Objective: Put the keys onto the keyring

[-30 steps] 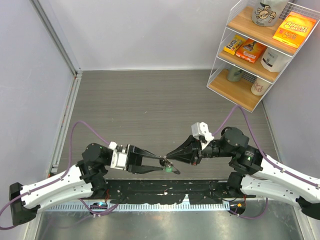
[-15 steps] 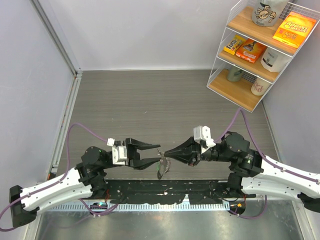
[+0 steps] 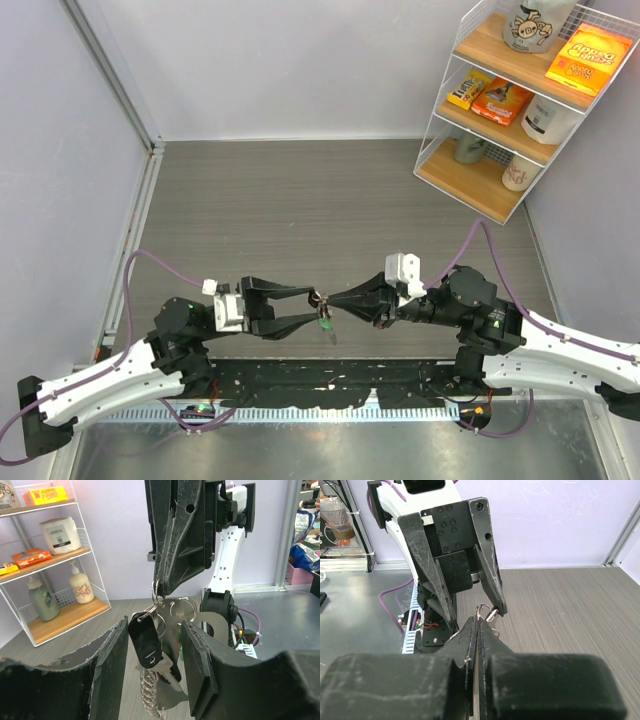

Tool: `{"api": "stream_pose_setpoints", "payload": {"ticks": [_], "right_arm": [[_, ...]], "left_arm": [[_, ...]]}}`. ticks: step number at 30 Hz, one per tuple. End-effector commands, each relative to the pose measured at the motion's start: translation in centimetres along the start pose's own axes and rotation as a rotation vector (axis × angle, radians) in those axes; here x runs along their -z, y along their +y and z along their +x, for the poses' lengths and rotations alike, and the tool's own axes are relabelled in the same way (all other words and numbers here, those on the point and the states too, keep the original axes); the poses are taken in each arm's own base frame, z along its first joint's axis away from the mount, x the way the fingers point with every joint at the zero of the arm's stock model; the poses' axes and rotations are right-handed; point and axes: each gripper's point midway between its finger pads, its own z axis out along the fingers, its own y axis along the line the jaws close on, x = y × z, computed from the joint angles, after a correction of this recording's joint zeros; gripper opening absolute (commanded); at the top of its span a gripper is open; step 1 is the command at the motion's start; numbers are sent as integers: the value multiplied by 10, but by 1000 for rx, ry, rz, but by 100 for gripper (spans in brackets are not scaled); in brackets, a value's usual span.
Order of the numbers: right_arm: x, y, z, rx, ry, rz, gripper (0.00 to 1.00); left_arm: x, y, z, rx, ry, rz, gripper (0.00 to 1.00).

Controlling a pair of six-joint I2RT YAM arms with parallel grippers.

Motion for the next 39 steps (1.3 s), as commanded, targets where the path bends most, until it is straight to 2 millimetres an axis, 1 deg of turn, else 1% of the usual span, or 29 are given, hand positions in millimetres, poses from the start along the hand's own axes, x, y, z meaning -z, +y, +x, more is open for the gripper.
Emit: {"api": "stream_pose_setpoints", "payload": {"ticks": [1, 2, 8, 12, 19, 25, 30, 39], "right_arm": [[0, -3, -29, 38, -94, 16, 5], [0, -2, -28, 39, -91, 13, 5], [-4, 3, -24, 36, -77, -18, 5], [-4, 4, -26, 37, -80, -25, 5], [-5, 4, -24, 39, -77, -25, 5], [-4, 3, -22, 41, -75, -19, 5], [-5, 3, -22, 44, -74, -18, 5], [-7, 3, -19, 45, -67, -22, 5]], "left_arm": [[4, 6, -14, -31, -51, -42, 52], [5, 9, -16, -59, -56, -51, 52], [6, 12, -25, -83, -83, -68, 56], [2, 7, -28, -82, -88, -34, 57], [-5, -2, -35, -66, -109, 30, 57], [-6, -5, -36, -68, -113, 44, 57], [-4, -6, -41, -75, -129, 48, 57], [-5, -6, -43, -74, -126, 53, 52]]}}
